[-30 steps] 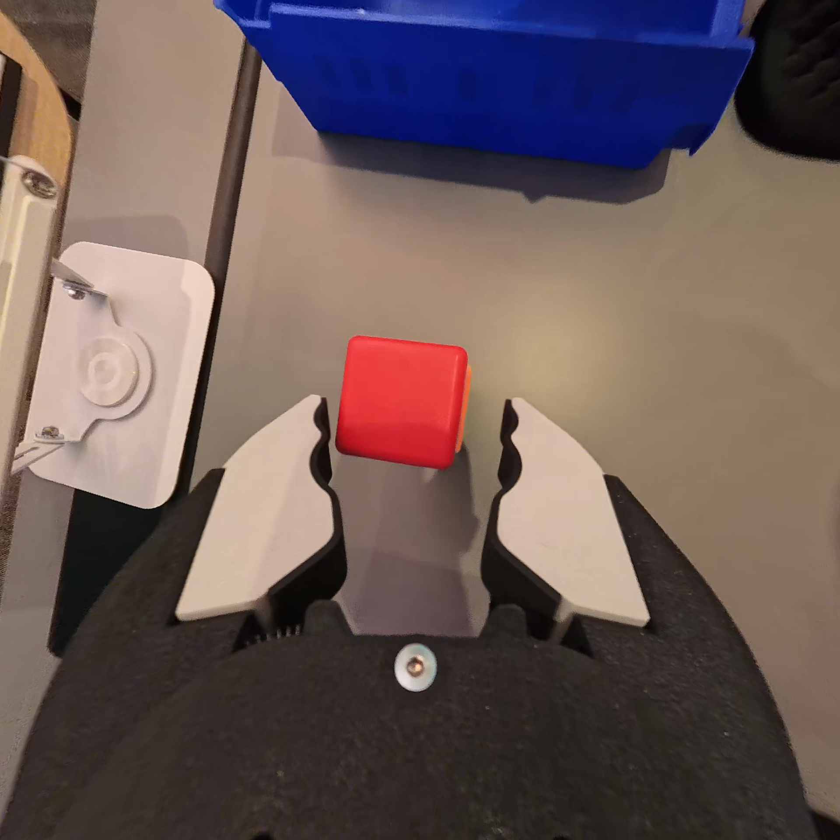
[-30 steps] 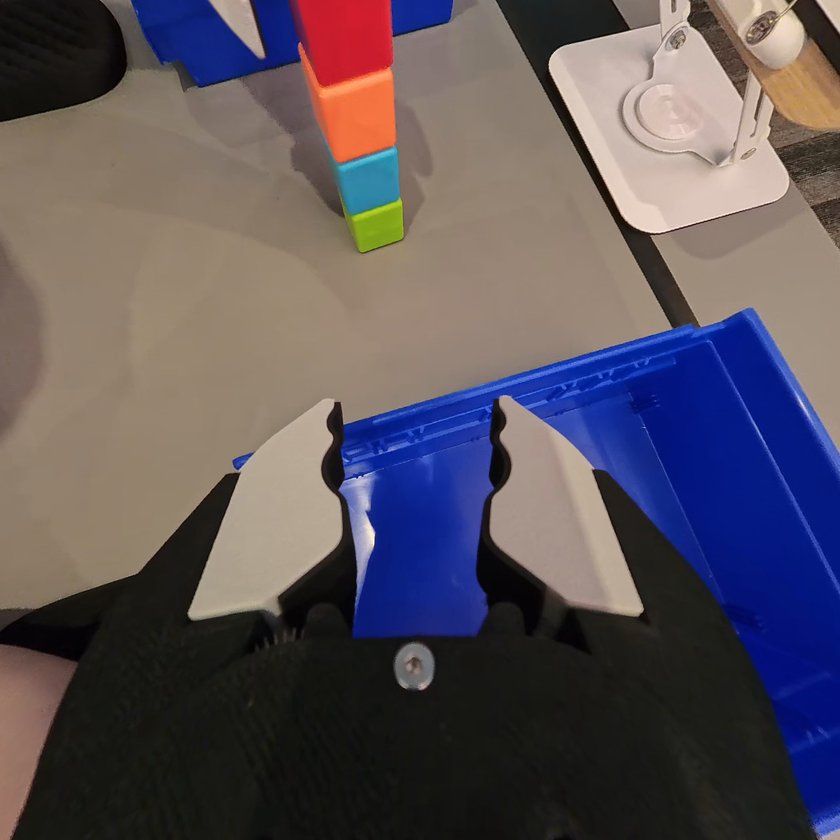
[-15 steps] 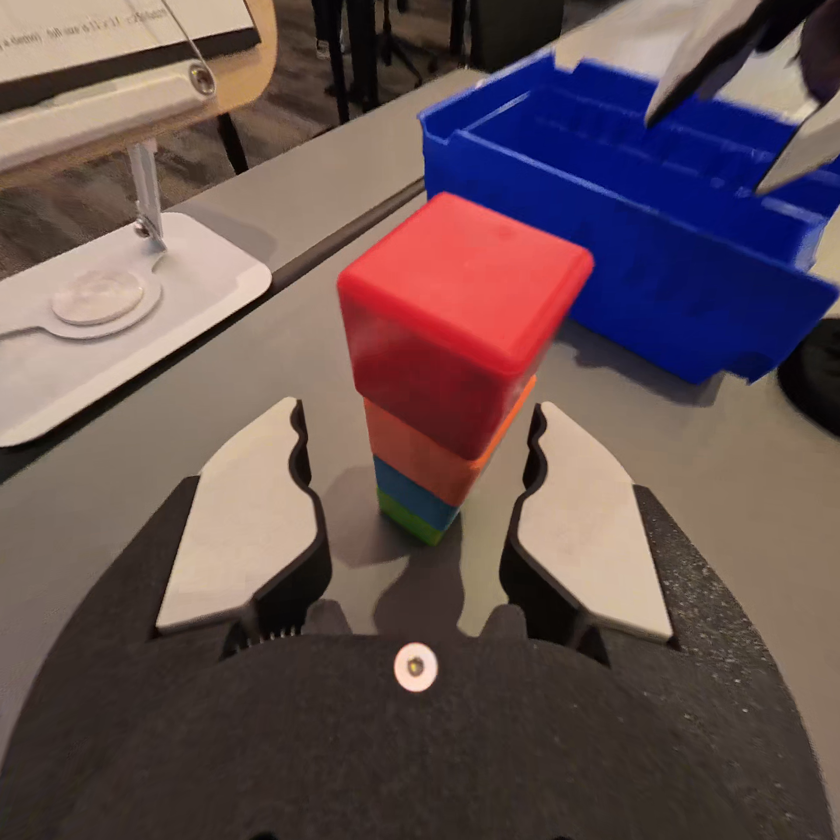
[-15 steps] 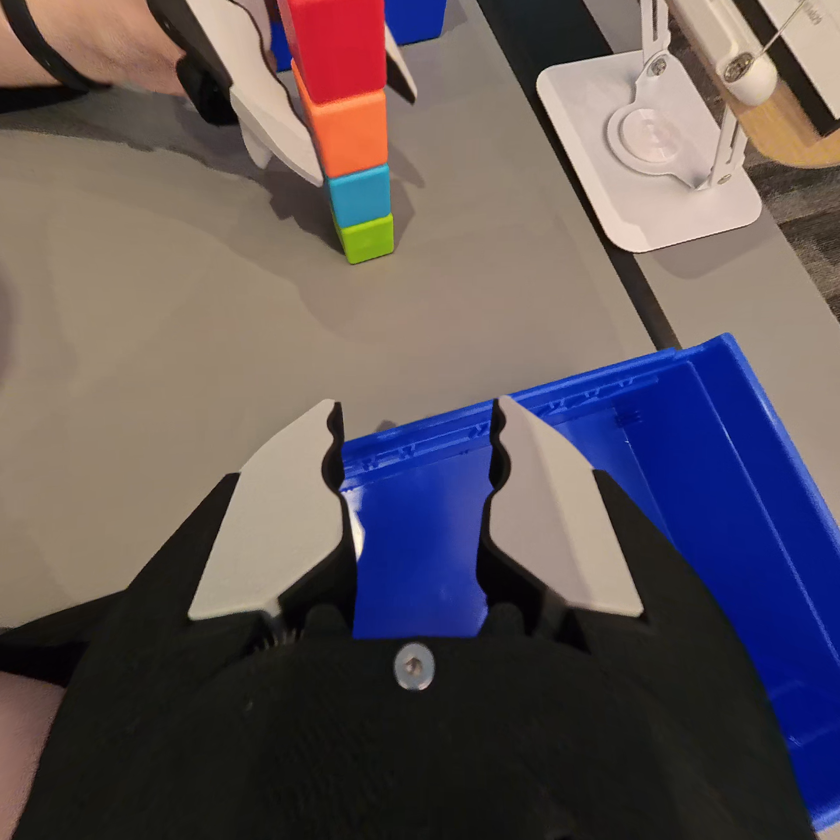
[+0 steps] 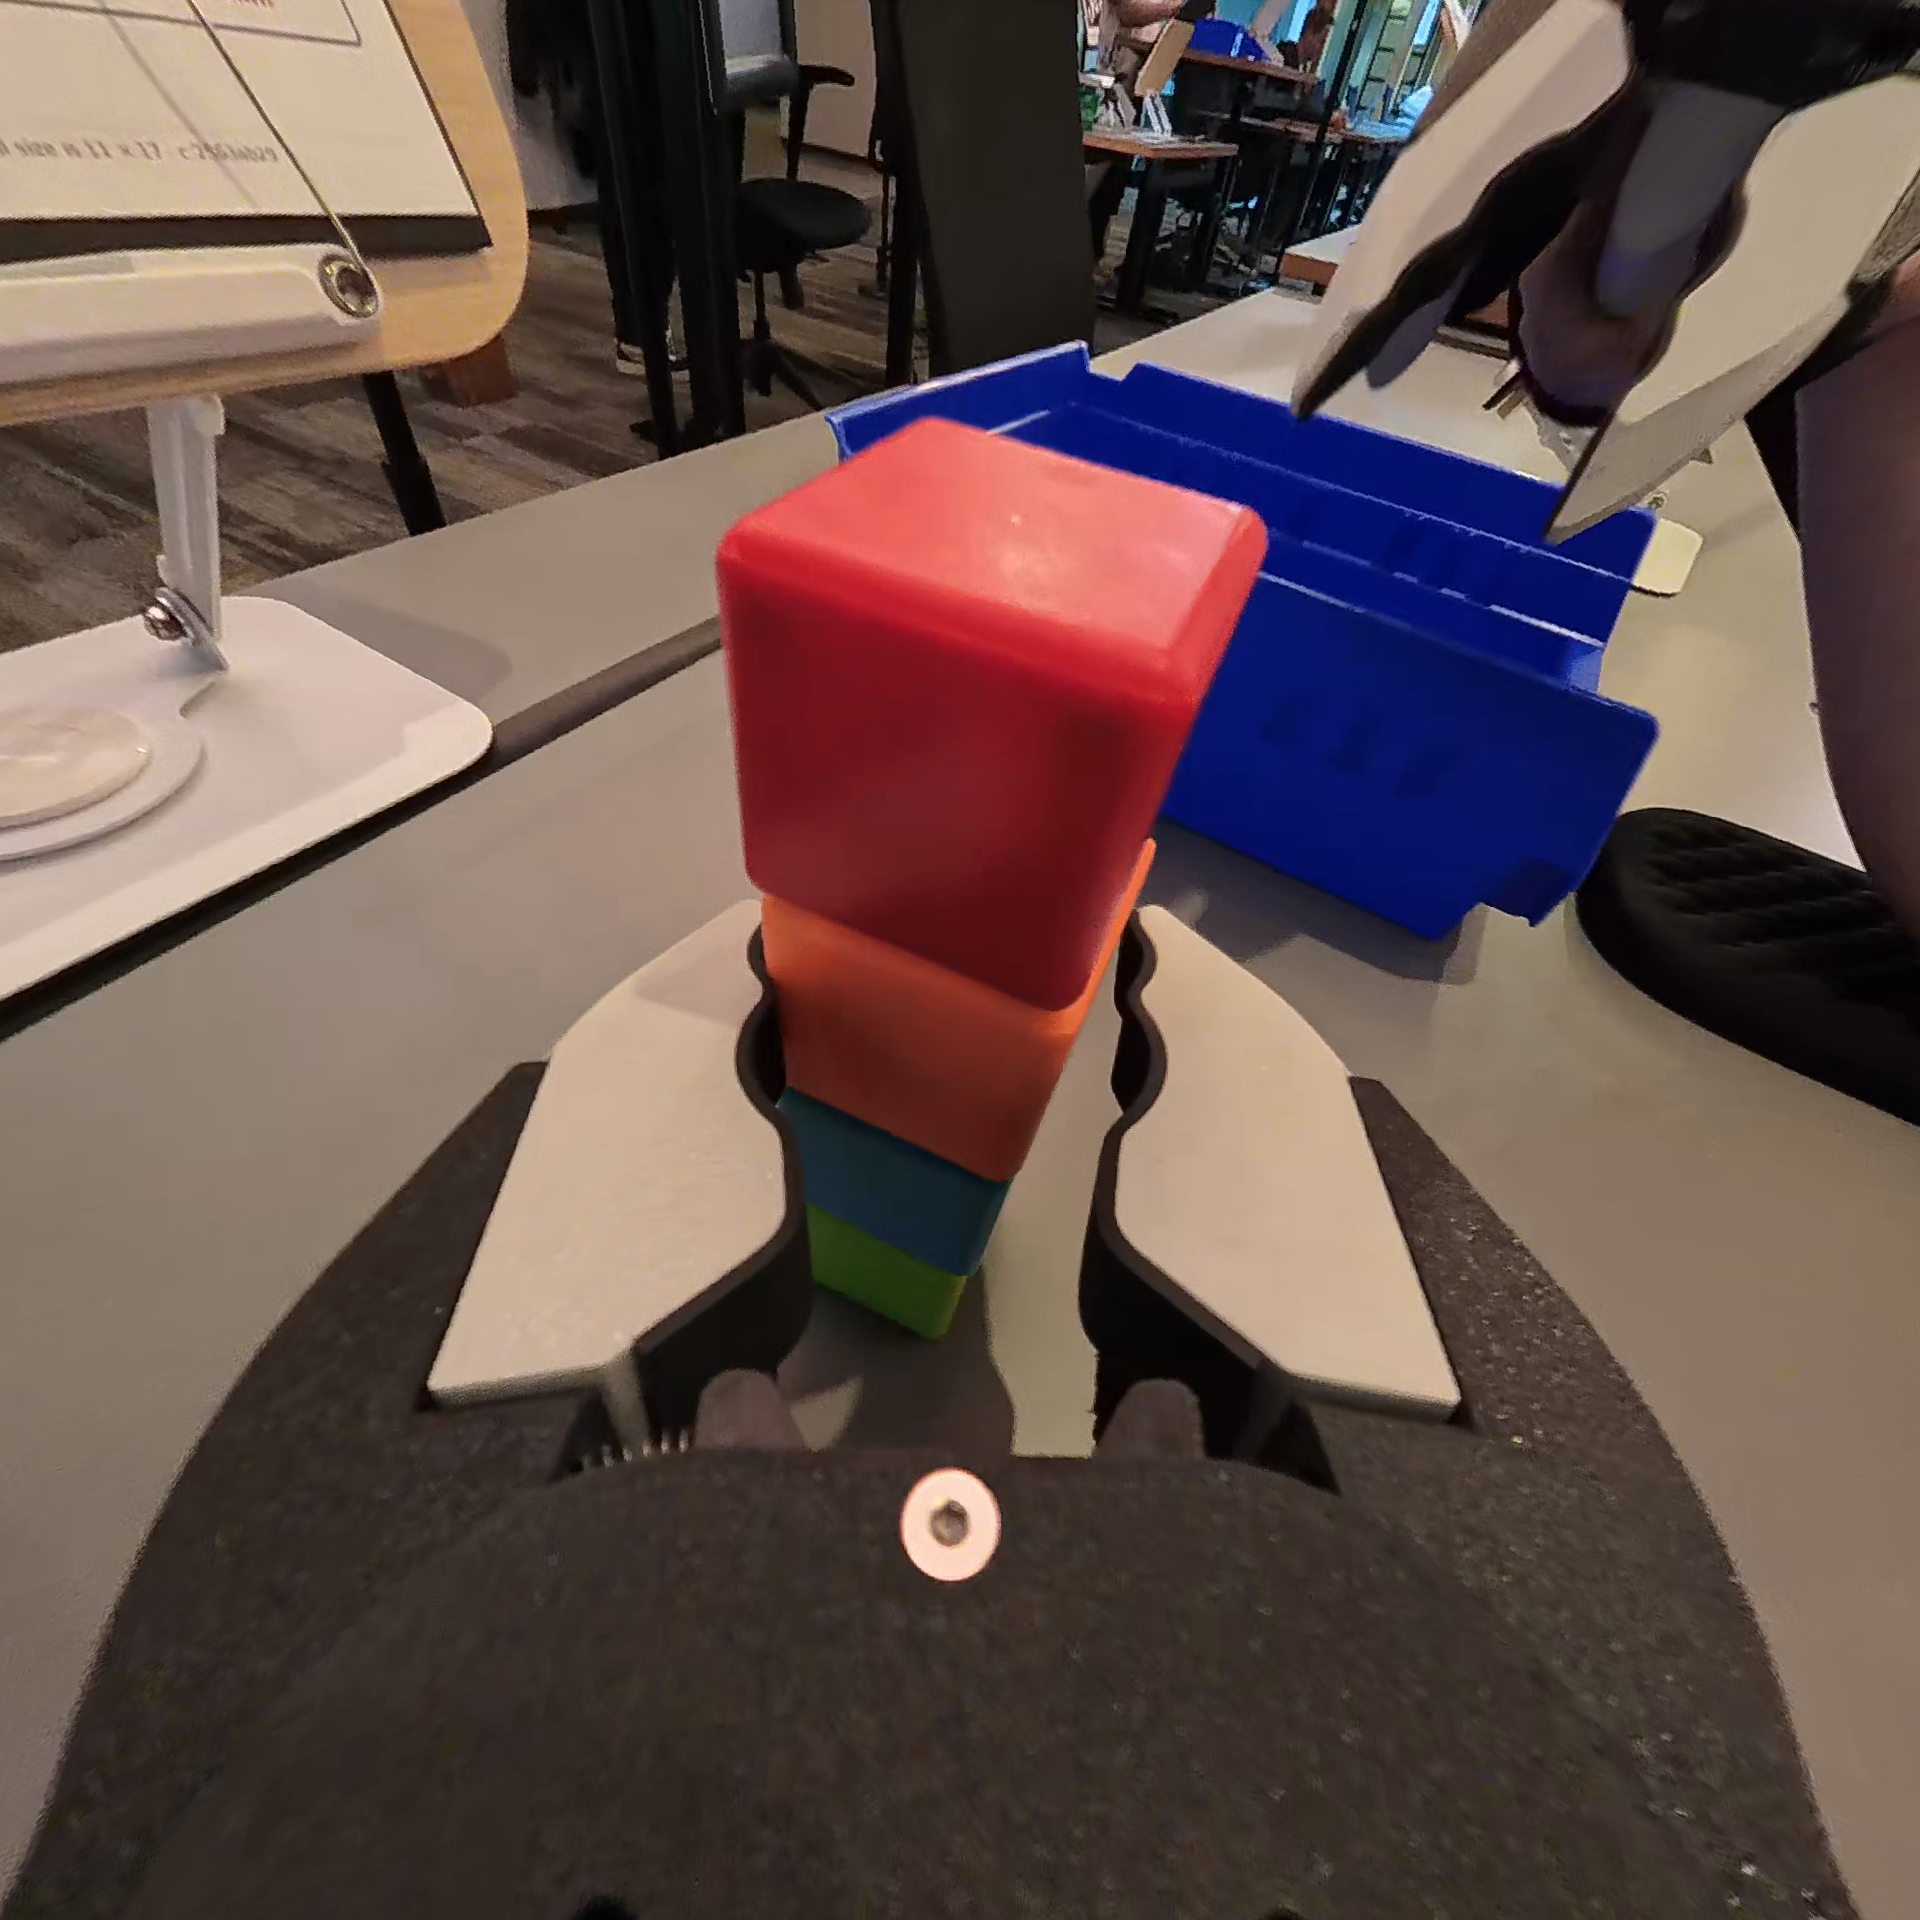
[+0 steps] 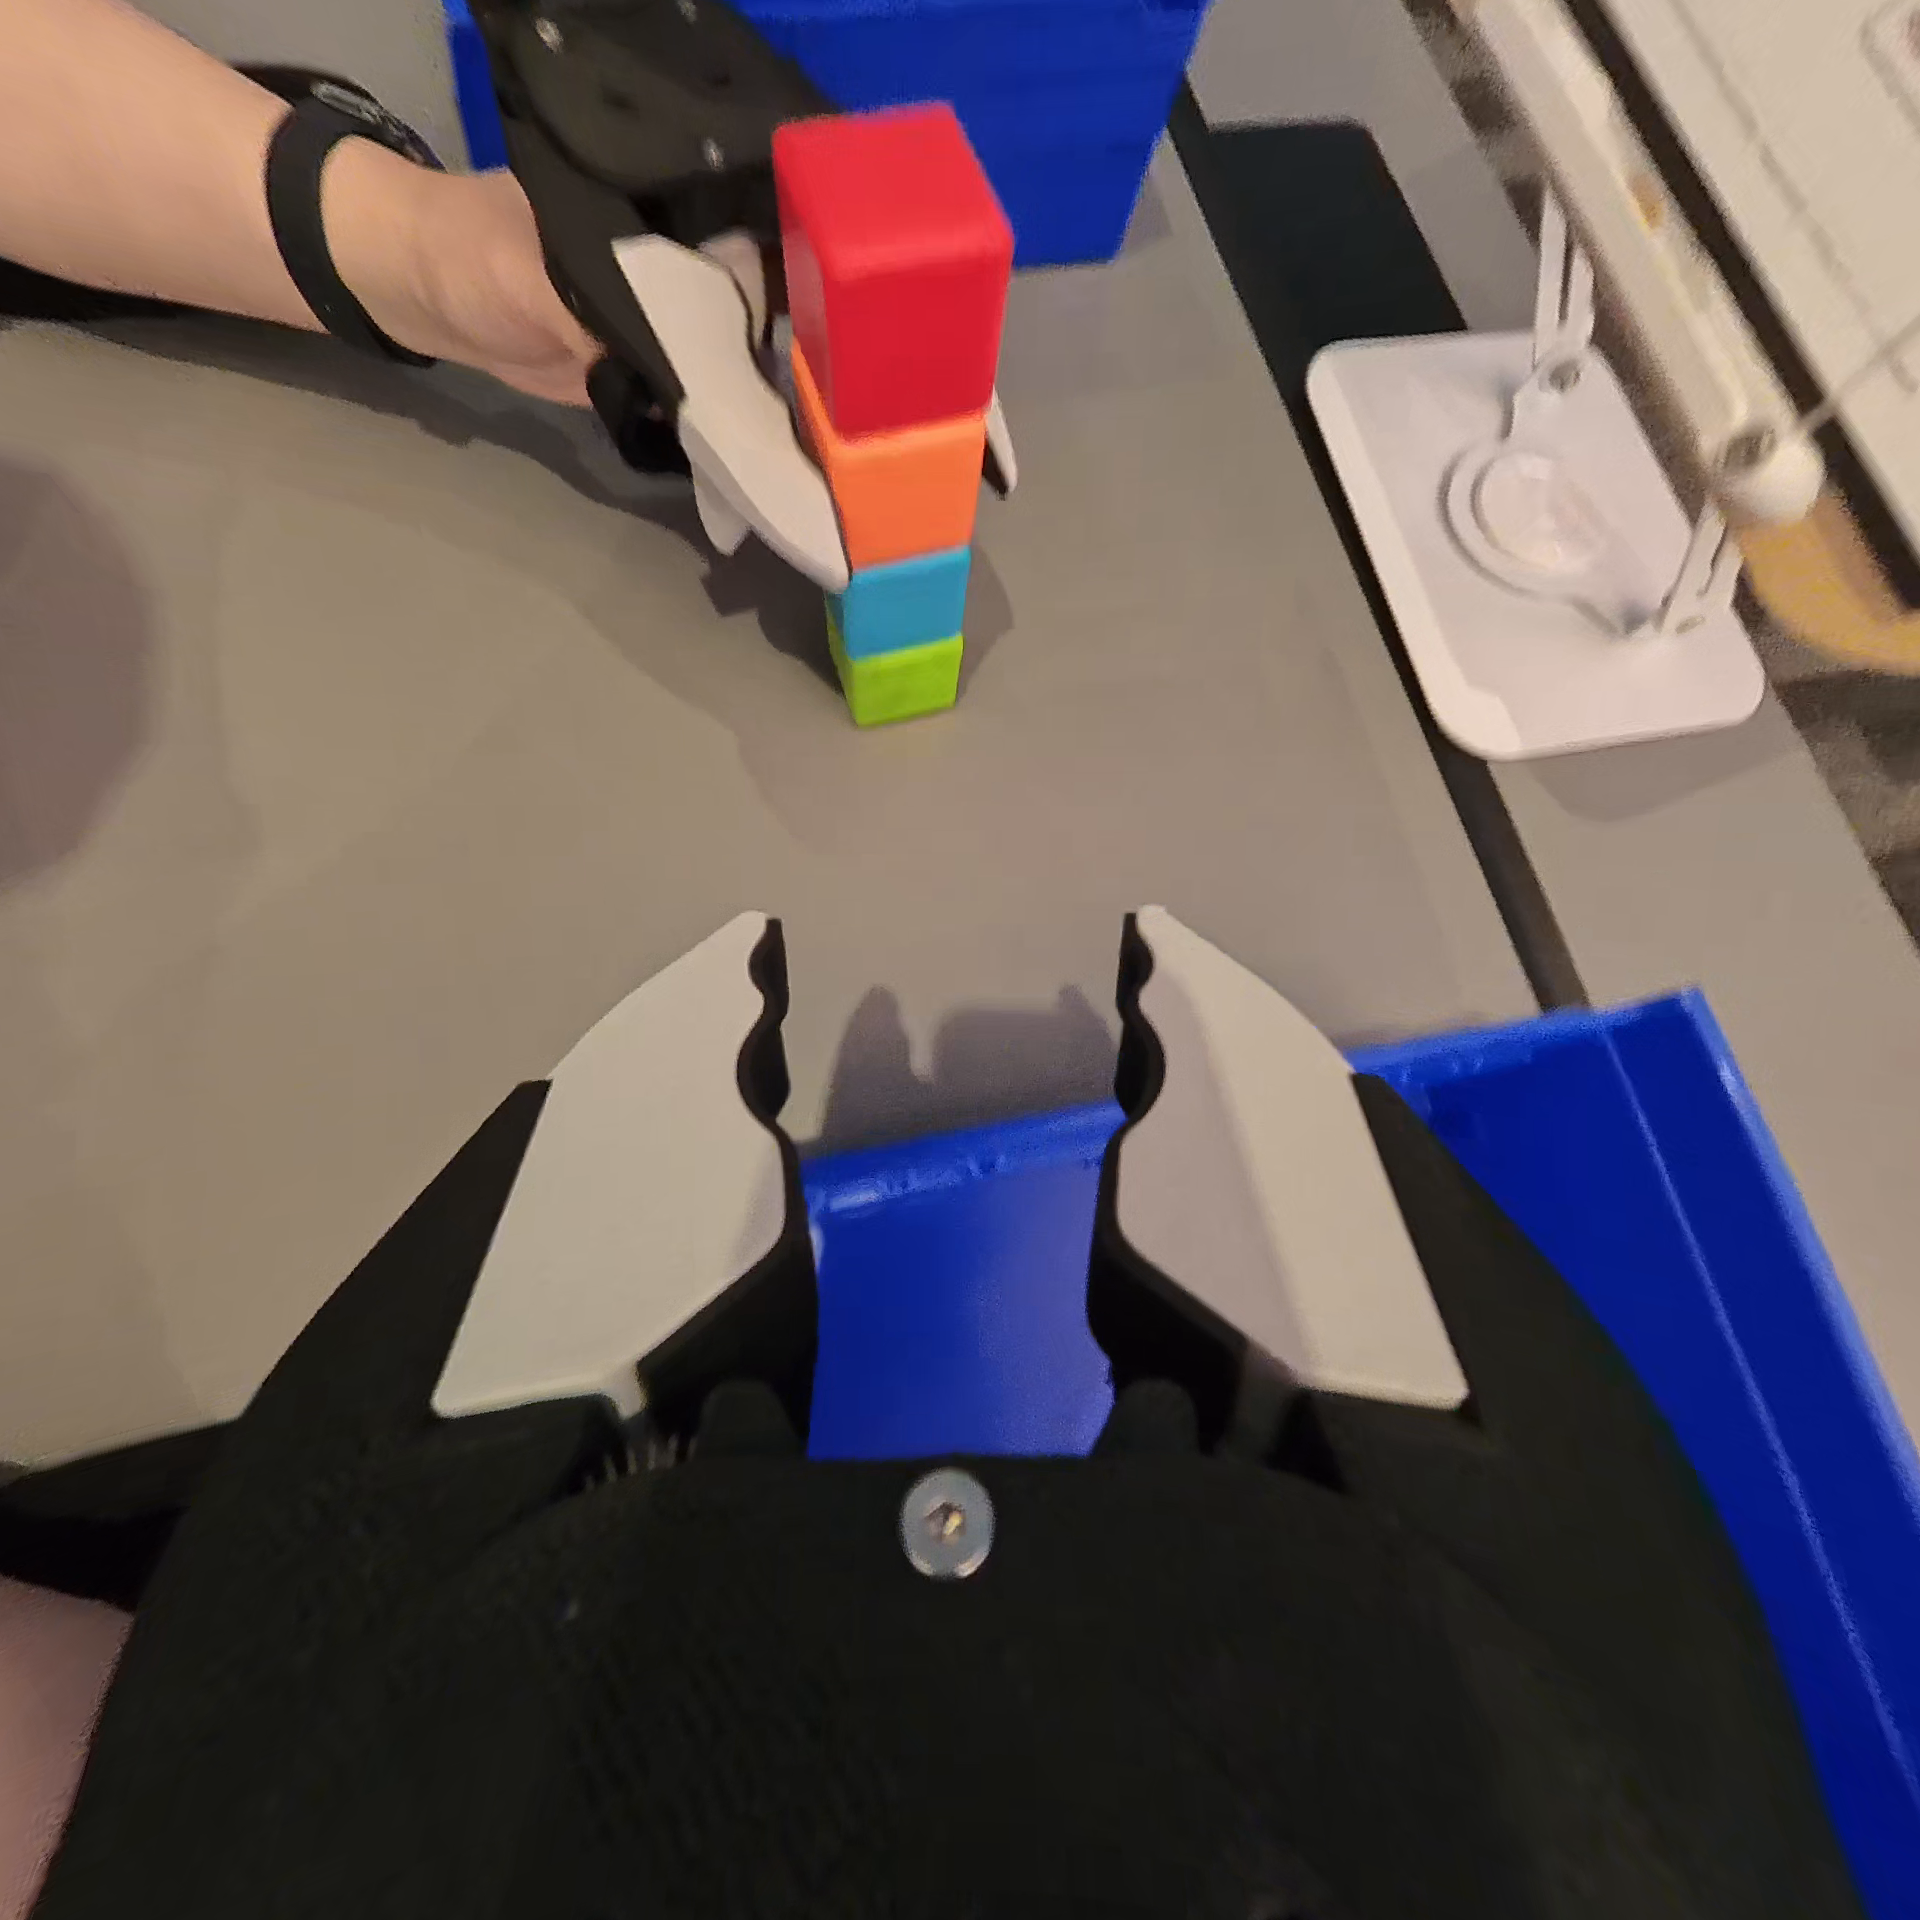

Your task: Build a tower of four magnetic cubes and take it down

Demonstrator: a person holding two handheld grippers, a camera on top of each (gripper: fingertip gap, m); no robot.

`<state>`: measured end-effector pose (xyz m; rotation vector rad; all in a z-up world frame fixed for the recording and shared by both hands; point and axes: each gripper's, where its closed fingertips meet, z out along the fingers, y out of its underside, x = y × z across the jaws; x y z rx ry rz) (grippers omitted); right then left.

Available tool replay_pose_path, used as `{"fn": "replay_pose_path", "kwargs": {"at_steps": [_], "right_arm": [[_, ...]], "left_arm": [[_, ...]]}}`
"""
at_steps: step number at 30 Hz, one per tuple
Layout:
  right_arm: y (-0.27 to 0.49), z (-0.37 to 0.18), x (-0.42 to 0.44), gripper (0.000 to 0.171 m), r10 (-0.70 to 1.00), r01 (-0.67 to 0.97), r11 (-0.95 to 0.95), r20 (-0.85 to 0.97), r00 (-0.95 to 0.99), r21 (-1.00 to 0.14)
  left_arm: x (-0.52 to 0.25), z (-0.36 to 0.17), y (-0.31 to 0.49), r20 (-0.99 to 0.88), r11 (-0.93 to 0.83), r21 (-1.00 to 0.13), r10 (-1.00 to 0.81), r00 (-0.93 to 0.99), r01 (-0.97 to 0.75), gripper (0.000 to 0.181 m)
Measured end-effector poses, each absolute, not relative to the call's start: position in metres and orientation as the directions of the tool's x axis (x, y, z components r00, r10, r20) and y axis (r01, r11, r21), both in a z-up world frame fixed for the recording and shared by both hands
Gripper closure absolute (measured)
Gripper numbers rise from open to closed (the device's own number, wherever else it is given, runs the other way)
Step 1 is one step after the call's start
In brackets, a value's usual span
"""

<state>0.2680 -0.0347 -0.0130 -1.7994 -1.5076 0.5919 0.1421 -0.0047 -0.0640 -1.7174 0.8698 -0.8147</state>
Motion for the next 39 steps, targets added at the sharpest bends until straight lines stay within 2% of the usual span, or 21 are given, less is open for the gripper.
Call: {"fn": "replay_pose_path", "kwargs": {"at_steps": [6,10,12,17,20,25,30,33,36,39], "right_arm": [[-0.046,0.027,0.199,0.107,0.971,0.536,0.061,0.174,0.163,-0.842],[-0.057,0.033,0.143,0.105,0.987,0.417,0.052,0.111,0.120,-0.907],[-0.061,0.020,0.127,0.104,0.993,0.425,0.029,0.074,0.090,-0.905],[-0.056,-0.001,0.116,0.105,0.993,0.459,-0.030,0.024,0.111,-0.888],[-0.059,-0.009,0.111,0.120,0.996,0.474,-0.030,0.011,0.083,-0.880],[-0.060,-0.011,0.109,0.121,0.997,0.485,-0.025,0.014,0.077,-0.874],[-0.058,-0.003,0.111,0.121,0.979,0.406,-0.205,-0.189,0.080,-0.890],[-0.053,0.024,0.120,0.121,0.979,0.292,-0.204,-0.188,0.083,-0.935],[-0.020,0.056,0.167,0.121,0.954,0.221,-0.142,-0.074,0.291,-0.965],[0.037,0.062,0.255,0.121,0.760,0.196,-0.157,0.008,0.650,-0.968]], "left_arm": [[0.146,-0.067,-0.040,0.103,-0.216,-0.941,-0.917,0.386,-0.262,0.125],[0.147,-0.065,-0.050,0.100,-0.177,-0.963,-0.934,0.342,-0.203,0.126],[0.147,-0.065,-0.052,0.101,-0.177,-0.963,-0.937,0.333,-0.204,0.126],[0.145,-0.065,-0.057,0.098,-0.160,-0.970,-0.947,0.307,-0.184,0.126],[0.144,-0.065,-0.058,0.102,-0.163,-0.969,-0.949,0.297,-0.187,0.126],[0.145,-0.065,-0.057,0.105,-0.166,-0.967,-0.950,0.294,-0.191,0.126],[0.146,-0.066,-0.058,0.093,-0.160,-0.965,-0.951,0.295,-0.209,0.127],[0.149,-0.067,-0.058,0.082,-0.152,-0.963,-0.951,0.298,-0.221,0.127],[0.148,-0.067,-0.058,0.089,-0.160,-0.963,-0.949,0.303,-0.216,0.127],[0.149,-0.066,-0.057,0.091,-0.161,-0.964,-0.949,0.302,-0.214,0.127]]}}
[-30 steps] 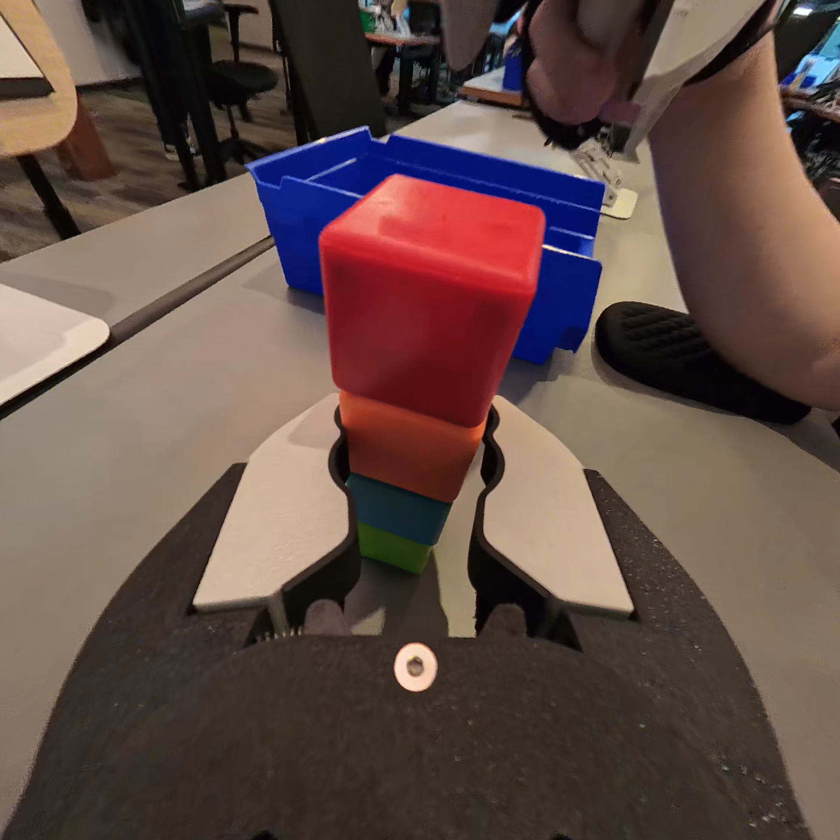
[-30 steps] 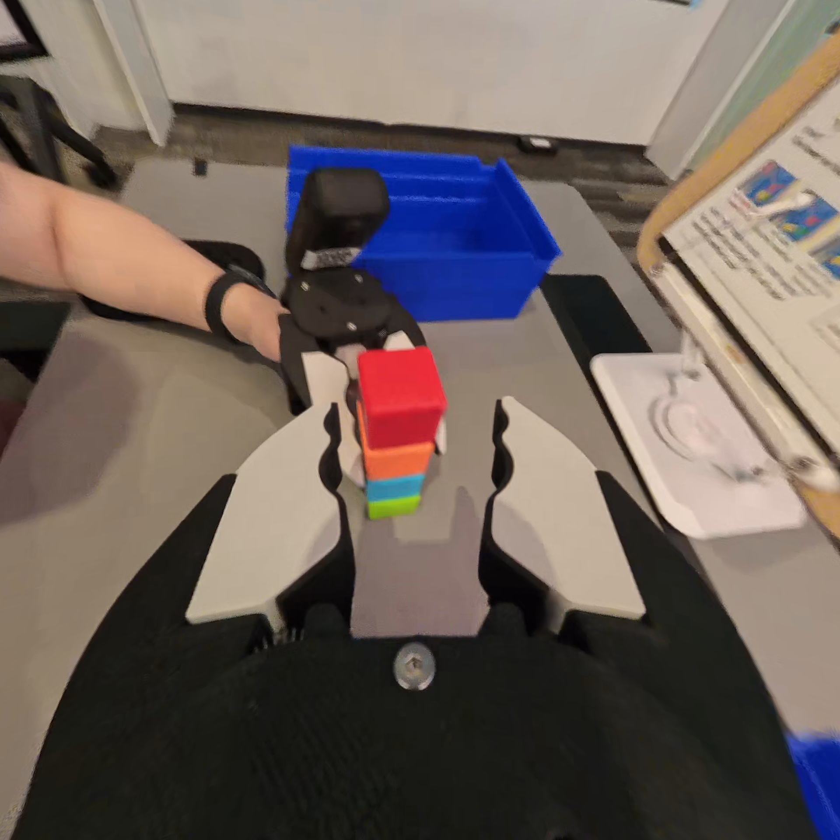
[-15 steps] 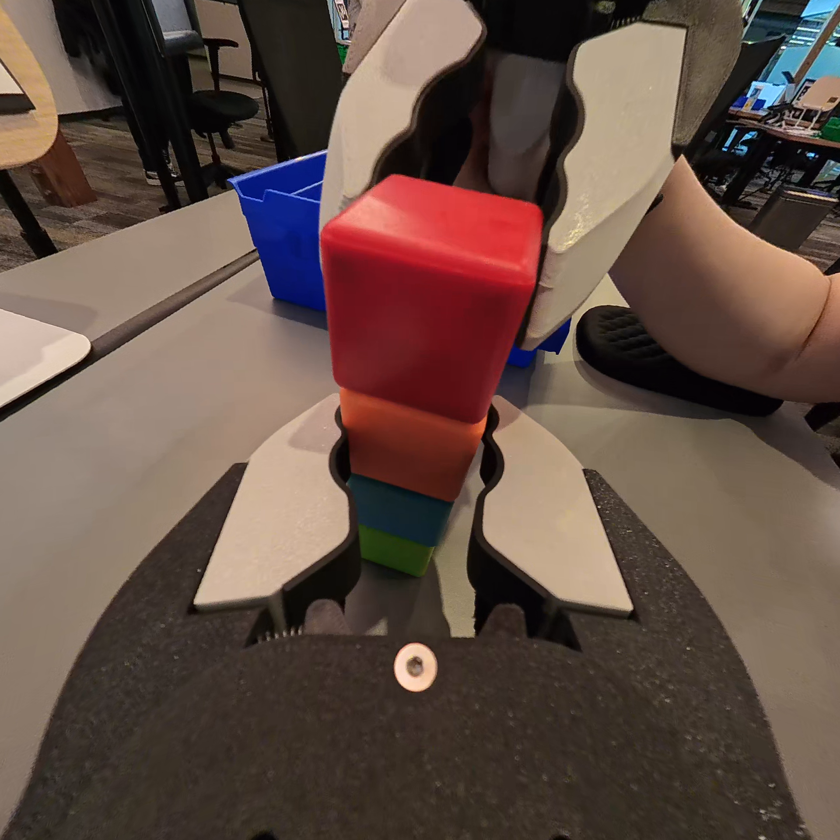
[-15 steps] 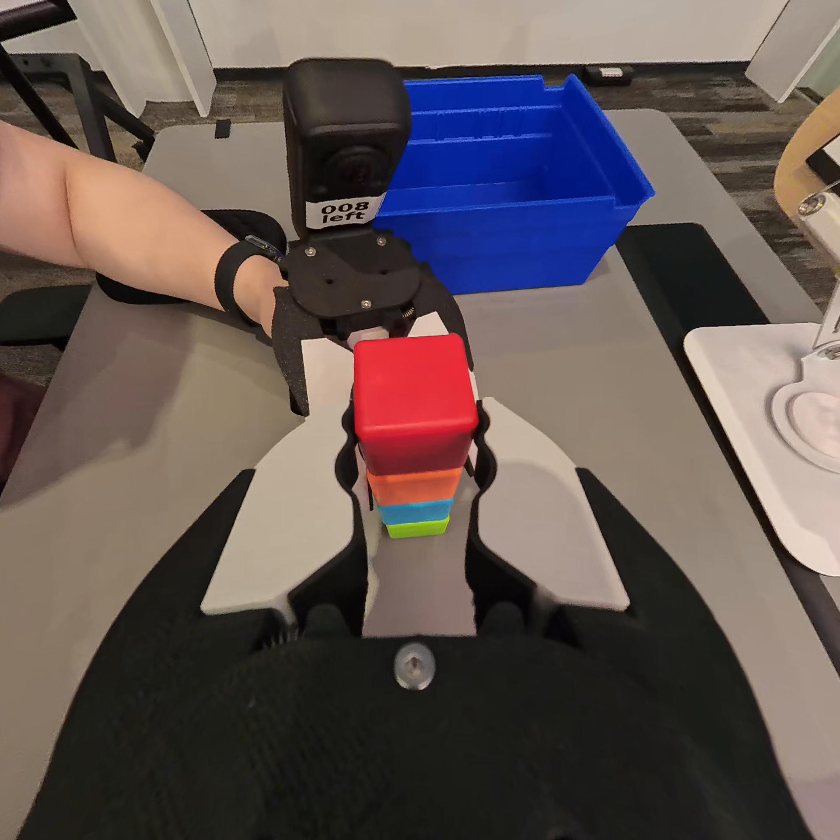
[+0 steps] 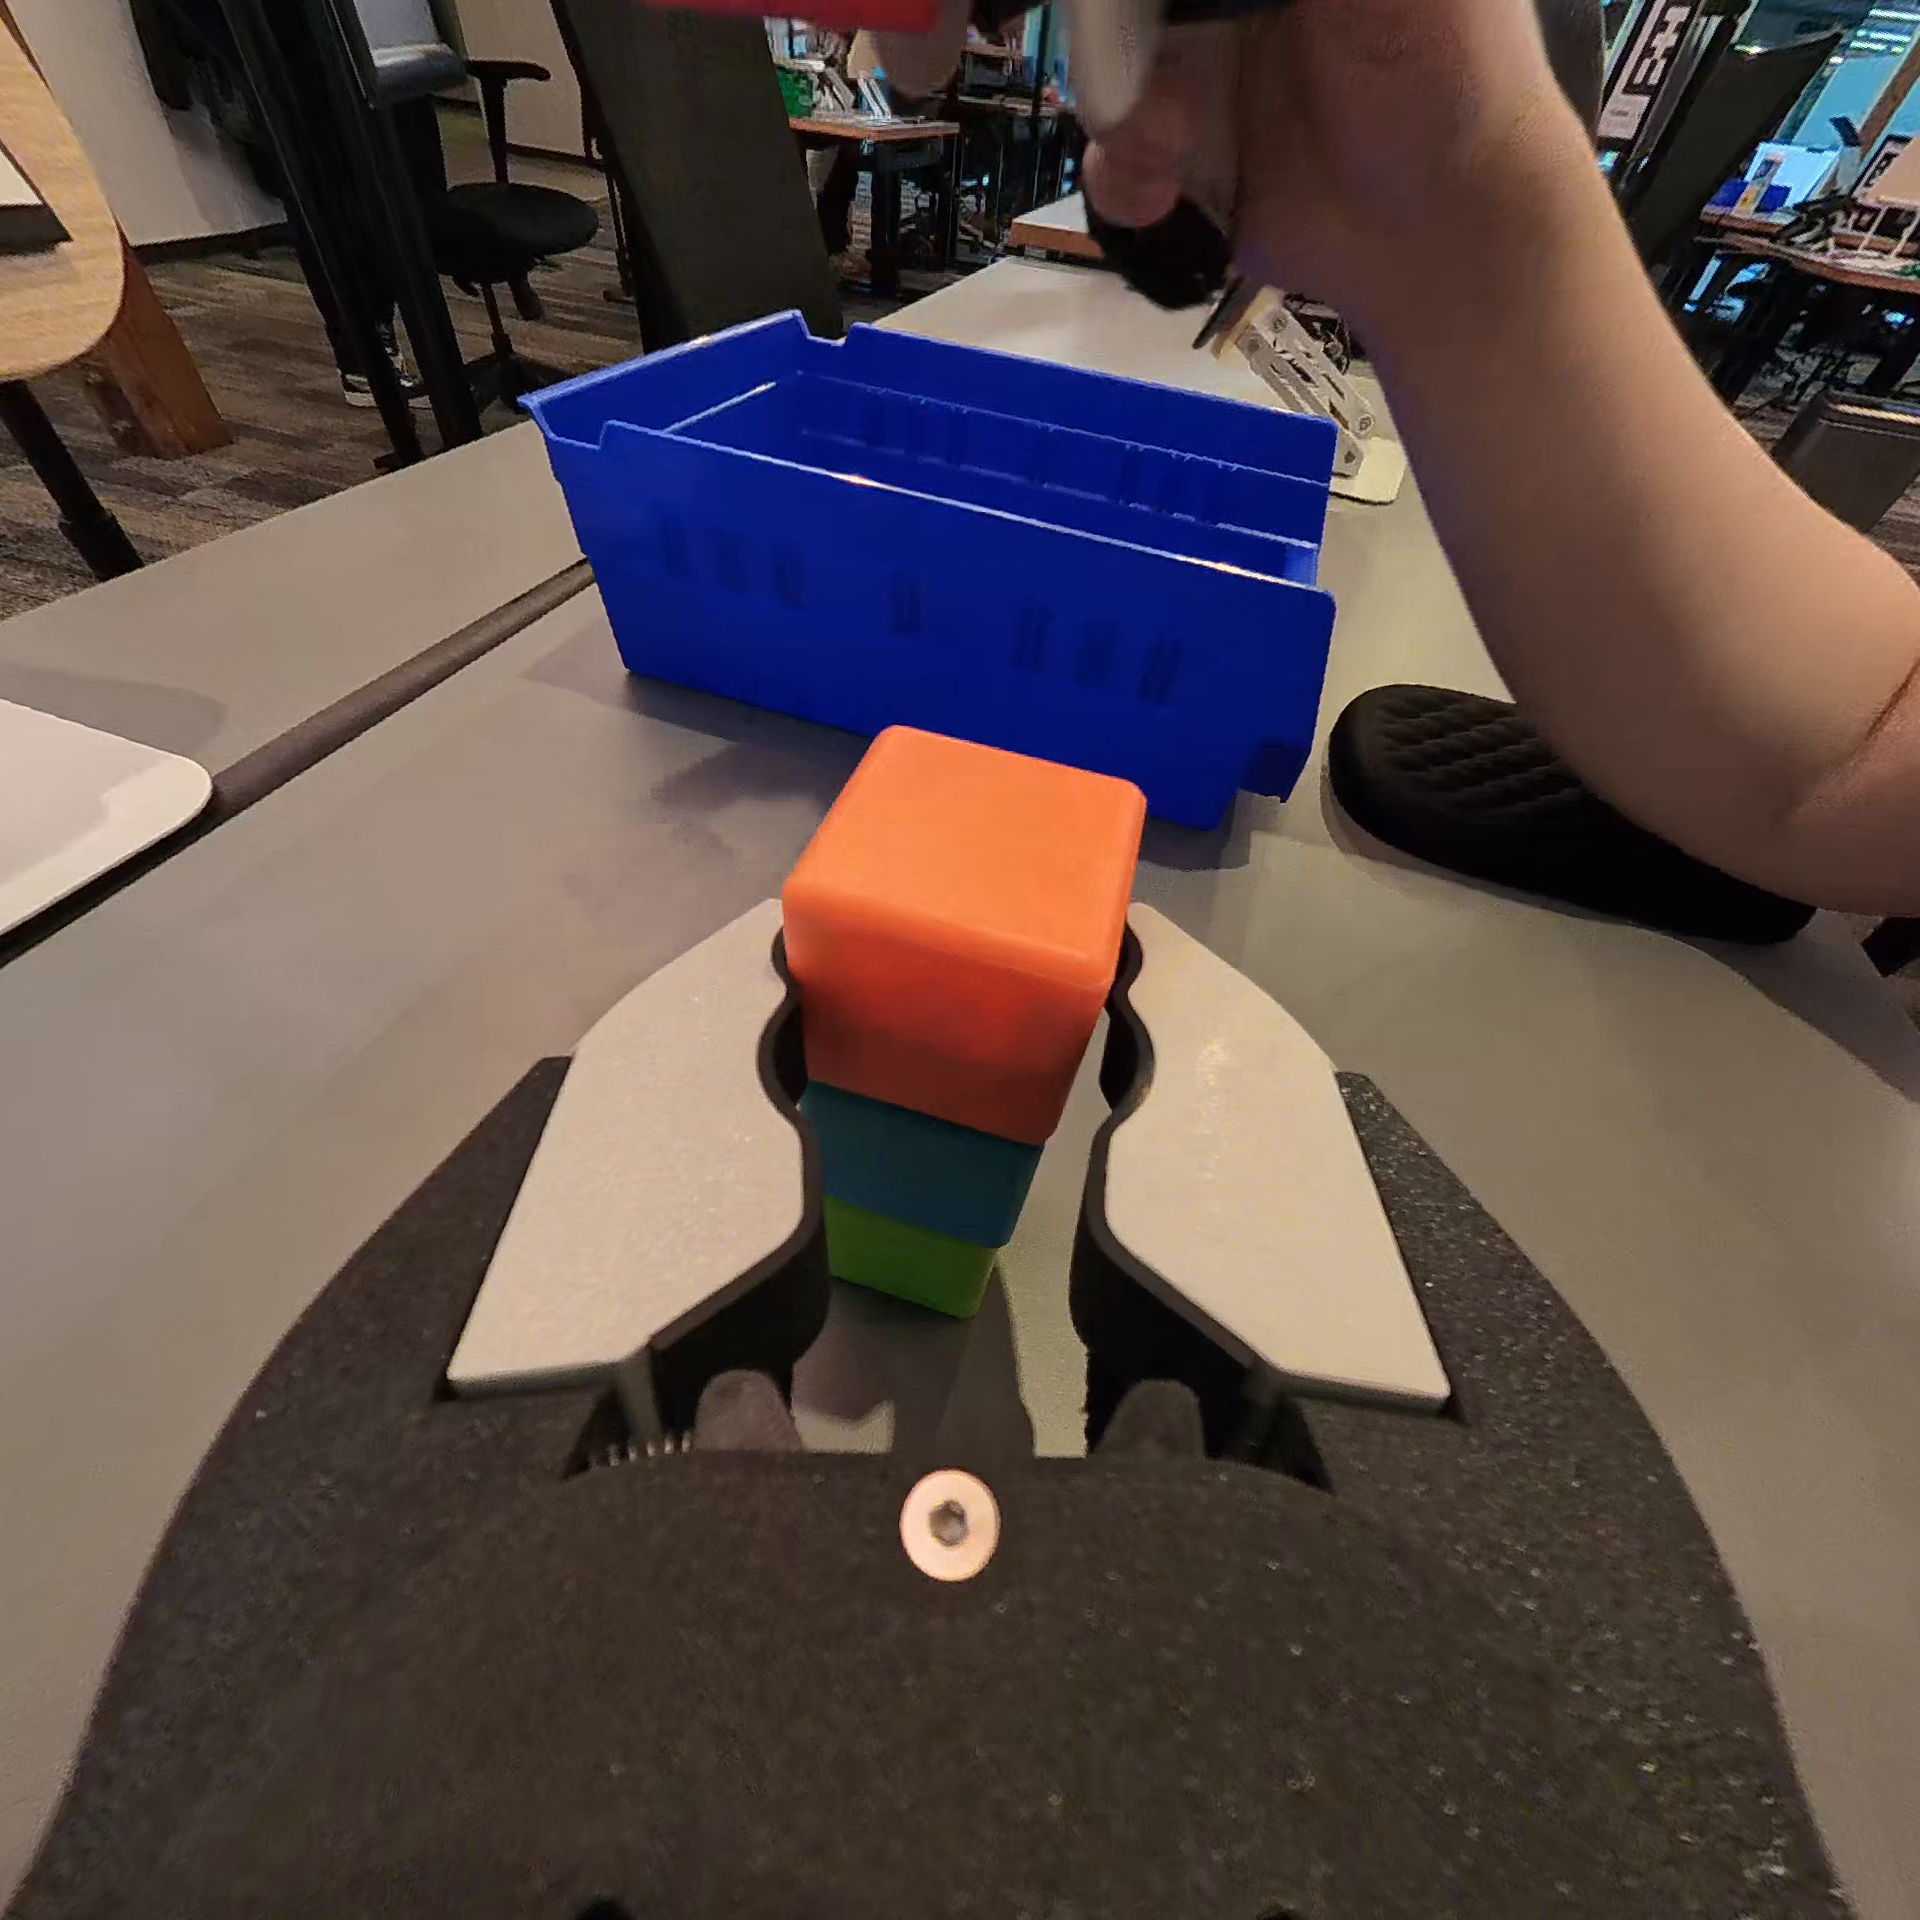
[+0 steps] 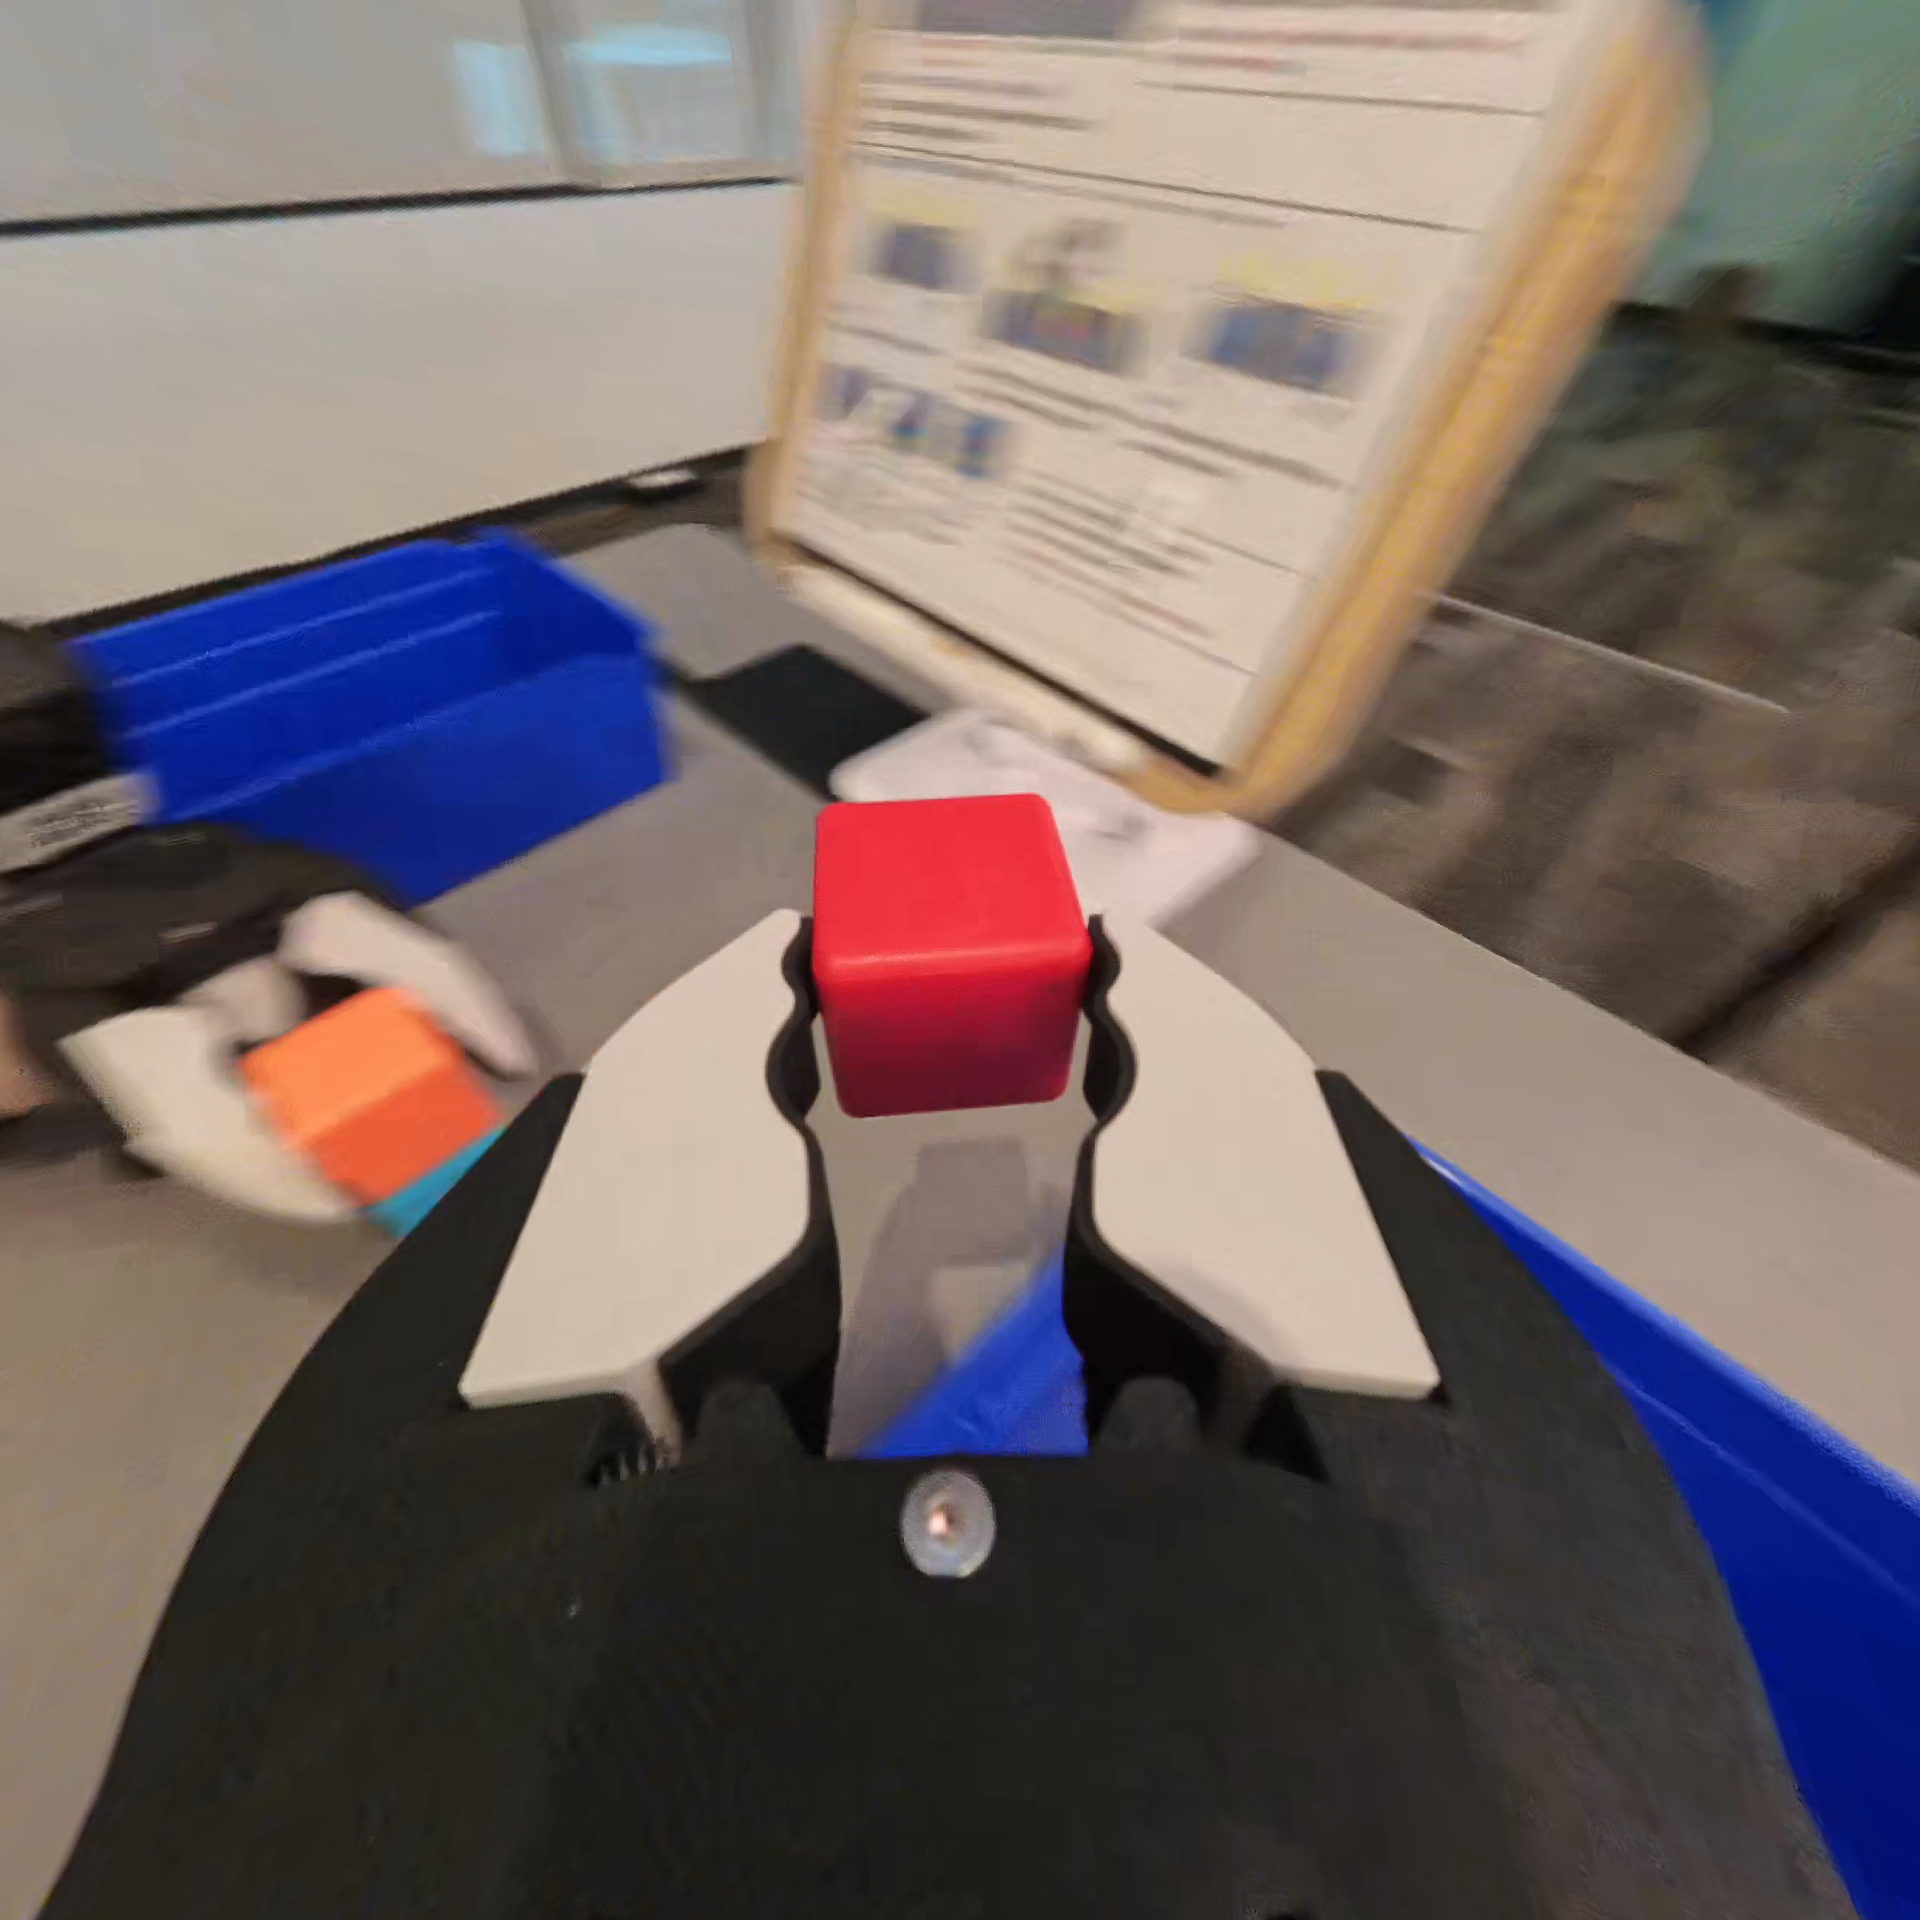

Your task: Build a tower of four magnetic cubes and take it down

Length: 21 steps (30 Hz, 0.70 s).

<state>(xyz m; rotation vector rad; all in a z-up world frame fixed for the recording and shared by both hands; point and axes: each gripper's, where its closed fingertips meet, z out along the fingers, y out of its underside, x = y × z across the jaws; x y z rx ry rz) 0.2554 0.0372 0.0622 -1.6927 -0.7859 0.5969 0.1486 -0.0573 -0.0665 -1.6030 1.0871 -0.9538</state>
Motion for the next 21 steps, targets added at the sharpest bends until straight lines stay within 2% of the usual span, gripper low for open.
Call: {"fn": "replay_pose_path", "kwargs": {"at_steps": [2,7,13,17,21], "right_arm": [[0.064,0.047,0.308,0.122,0.619,0.153,-0.235,-0.026,0.785,-0.960],[0.104,-0.046,0.360,0.121,0.456,0.198,-0.473,-0.046,0.889,-0.859],[0.107,-0.125,0.358,0.121,0.509,0.378,-0.603,0.026,0.860,-0.703],[0.099,-0.135,0.360,0.120,0.555,0.454,-0.611,0.058,0.830,-0.649],[0.084,-0.155,0.373,0.116,0.571,0.492,-0.682,0.026,0.821,-0.541]], "left_arm": [[0.150,-0.067,-0.058,0.085,-0.155,-0.964,-0.950,0.301,-0.218,0.126],[0.150,-0.067,-0.058,0.087,-0.157,-0.963,-0.951,0.298,-0.220,0.127],[0.150,-0.067,-0.059,0.097,-0.170,-0.958,-0.950,0.298,-0.231,0.127],[0.150,-0.068,-0.059,0.110,-0.182,-0.957,-0.949,0.296,-0.227,0.126],[0.150,-0.085,-0.060,0.137,-0.228,-0.929,-0.943,0.303,-0.290,0.122]]}}
